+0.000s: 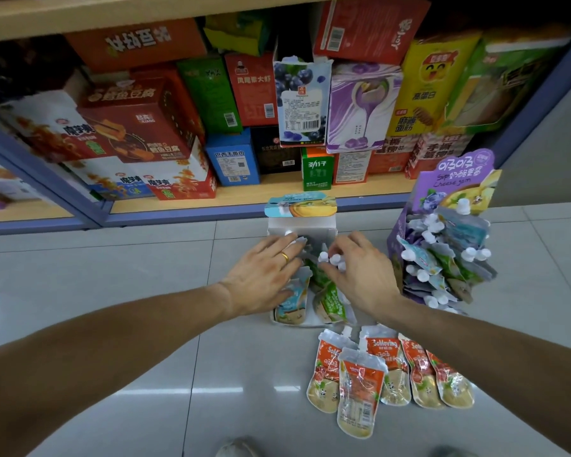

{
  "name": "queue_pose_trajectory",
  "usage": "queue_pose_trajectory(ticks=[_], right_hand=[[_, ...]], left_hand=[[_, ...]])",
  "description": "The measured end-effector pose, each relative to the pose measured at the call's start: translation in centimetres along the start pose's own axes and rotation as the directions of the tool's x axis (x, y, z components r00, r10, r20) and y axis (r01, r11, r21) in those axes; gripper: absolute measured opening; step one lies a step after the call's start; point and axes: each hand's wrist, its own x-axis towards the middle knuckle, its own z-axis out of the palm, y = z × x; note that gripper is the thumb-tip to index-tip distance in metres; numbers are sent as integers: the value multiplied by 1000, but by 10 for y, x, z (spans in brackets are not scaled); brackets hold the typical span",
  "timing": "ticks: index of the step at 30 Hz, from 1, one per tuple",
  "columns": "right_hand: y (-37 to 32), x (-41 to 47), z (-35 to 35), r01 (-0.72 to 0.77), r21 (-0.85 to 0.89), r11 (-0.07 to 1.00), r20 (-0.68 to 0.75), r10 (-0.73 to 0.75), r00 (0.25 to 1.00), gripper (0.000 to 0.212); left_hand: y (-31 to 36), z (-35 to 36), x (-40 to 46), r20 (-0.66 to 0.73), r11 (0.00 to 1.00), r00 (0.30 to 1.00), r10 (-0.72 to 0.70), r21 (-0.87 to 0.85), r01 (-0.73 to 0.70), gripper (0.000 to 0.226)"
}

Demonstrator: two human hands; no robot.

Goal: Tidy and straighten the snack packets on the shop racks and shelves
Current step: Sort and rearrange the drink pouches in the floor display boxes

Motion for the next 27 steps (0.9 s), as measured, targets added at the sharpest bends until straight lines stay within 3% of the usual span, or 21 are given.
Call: queue_pose_trajectory(ticks=[5, 8, 13, 15, 17, 19, 20, 22, 24, 27], right_hand=[[10, -16, 7, -33, 54, 998, -29, 35, 999, 13], [15, -20, 7, -132, 244, 961, -34, 144, 989, 29], [13, -11, 2, -113, 489, 865, -65, 166, 984, 31], [10, -10, -4, -114, 420, 900, -62, 154, 986, 39], [10, -16, -10, -152, 213, 965, -39, 164, 986, 60], [11, -29, -12, -209, 8, 978, 80, 208, 975, 69], [14, -37, -9, -212, -72, 975, 158, 221, 962, 64], [17, -46, -1, -175, -121, 977, 221, 198, 955, 33], [19, -46, 3, -113, -84, 990, 135, 124, 983, 12], [10, -36, 4, 33, -140, 990, 1, -33, 999, 14]], left_hand=[[0, -5, 7, -79, 997, 997, -1, -75, -5, 60], [2, 2, 9, -74, 978, 996, 58, -194, -72, 63], [5, 4, 18, -141, 936, 987, -81, -350, 27, 36], [7, -1, 27, -143, 901, 976, -163, -424, 88, 25], [8, -4, 34, -114, 844, 961, -251, -512, 160, 20], [9, -6, 36, -87, 831, 961, -262, -527, 179, 15], [10, -6, 37, -86, 836, 965, -246, -523, 167, 12], [10, -4, 38, -101, 836, 966, -236, -528, 149, 11], [13, -5, 41, -120, 829, 962, -246, -540, 145, 11], [17, -3, 47, -93, 817, 955, -280, -545, 186, 11]])
